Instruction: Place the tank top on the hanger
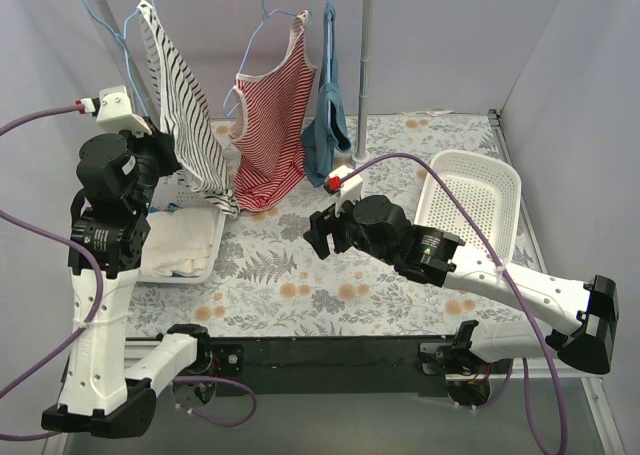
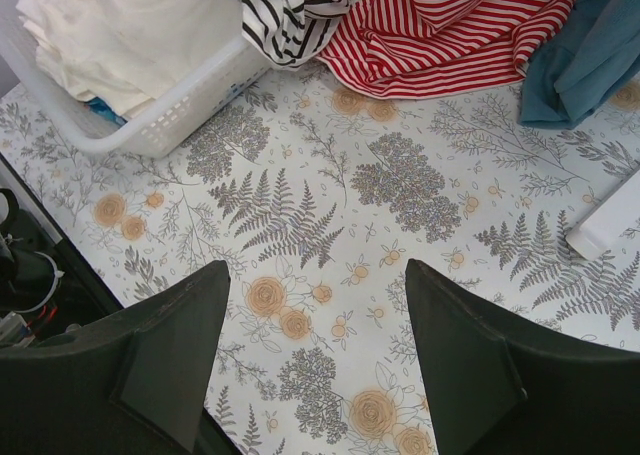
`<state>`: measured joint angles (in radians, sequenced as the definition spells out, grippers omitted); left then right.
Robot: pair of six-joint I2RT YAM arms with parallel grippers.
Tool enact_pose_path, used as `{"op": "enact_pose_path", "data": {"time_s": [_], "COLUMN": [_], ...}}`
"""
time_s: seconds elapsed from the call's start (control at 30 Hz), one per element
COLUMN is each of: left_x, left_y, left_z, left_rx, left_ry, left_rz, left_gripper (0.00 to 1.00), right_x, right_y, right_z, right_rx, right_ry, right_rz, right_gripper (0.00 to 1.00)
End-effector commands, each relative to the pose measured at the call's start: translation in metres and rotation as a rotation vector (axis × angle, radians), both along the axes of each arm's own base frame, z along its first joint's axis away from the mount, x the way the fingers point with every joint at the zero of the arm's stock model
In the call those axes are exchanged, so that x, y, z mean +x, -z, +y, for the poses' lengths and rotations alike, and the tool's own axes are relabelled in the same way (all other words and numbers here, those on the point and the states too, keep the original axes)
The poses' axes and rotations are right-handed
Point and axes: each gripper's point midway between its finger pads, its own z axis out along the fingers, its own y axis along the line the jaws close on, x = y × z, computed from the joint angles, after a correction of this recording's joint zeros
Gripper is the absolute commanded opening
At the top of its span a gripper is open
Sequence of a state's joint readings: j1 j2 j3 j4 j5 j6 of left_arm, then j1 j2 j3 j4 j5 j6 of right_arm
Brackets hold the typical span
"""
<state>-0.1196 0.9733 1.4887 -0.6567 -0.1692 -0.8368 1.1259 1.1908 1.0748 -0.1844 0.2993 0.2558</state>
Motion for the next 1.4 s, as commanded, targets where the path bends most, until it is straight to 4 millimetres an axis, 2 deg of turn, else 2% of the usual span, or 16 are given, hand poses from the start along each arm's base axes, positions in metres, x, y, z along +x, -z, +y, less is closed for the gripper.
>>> {"op": "enact_pose_path", "data": {"time_s": [0.0,0.17,0.27,0.4,0.53,0.6,0.63,0.73,0.77,0.83,0.87,0.97,1.13,1.23,1.27,1.37], "left_x": [-0.017,-0.021,-0.011,0.017,0.042,0.058,0.061,0.082,0.085,0.1,0.102,0.119,0.148,0.156,0.162,0.166], "left_y": [0.004,0.004,0.008,0.016,-0.003,-0.002,-0.013,-0.009,-0.017,-0.012,-0.023,-0.023,-0.006,-0.001,0.005,0.017], "left_z": [0.004,0.003,0.003,-0.006,-0.015,-0.018,-0.021,-0.024,-0.023,-0.023,-0.019,-0.018,-0.015,-0.017,-0.004,-0.005], "left_rx": [0.011,0.015,0.031,0.045,0.05,0.056,0.059,0.082,0.089,0.094,0.095,0.089,0.07,0.055,0.049,0.023], "left_ry": [-0.005,0.003,0.007,0.041,0.079,0.094,0.106,0.126,0.132,0.138,0.132,0.161,0.194,0.215,0.192,0.21], "left_rz": [0.009,0.016,0.026,0.044,-0.012,0.004,-0.019,0.01,-0.004,0.02,0.003,0.013,0.075,0.088,0.101,0.14], "left_gripper": [0.0,0.0,0.0,0.0,0.0,0.0,0.0,0.0,0.0,0.0,0.0,0.0,0.0,0.0,0.0,0.0], "right_x": [-0.001,-0.002,-0.001,-0.001,0.0,0.001,0.001,0.002,0.003,0.003,0.003,0.002,0.002,0.002,0.003,0.003], "right_y": [-0.004,-0.003,-0.004,-0.006,-0.008,-0.007,-0.008,-0.012,-0.013,-0.014,-0.019,-0.022,-0.021,-0.023,-0.022,-0.024], "right_z": [0.002,0.003,0.003,0.003,0.001,-0.002,-0.002,-0.003,-0.004,-0.003,-0.003,-0.002,-0.001,-0.001,-0.001,-0.001], "right_rx": [0.024,0.026,0.028,0.032,0.03,0.022,0.021,0.021,0.021,0.018,0.025,0.022,0.016,0.016,0.011,0.01], "right_ry": [-0.012,-0.017,-0.016,-0.012,-0.005,0.004,0.005,0.007,0.01,0.008,0.006,0.0,-0.002,-0.005,-0.002,-0.001], "right_rz": [-0.008,-0.003,-0.006,-0.008,-0.018,-0.023,-0.024,-0.032,-0.032,-0.033,-0.038,-0.039,-0.037,-0.037,-0.036,-0.037], "right_gripper": [0.79,0.79,0.79,0.79,0.79,0.79,0.79,0.79,0.79,0.79,0.79,0.79,0.79,0.79,0.79,0.79]}}
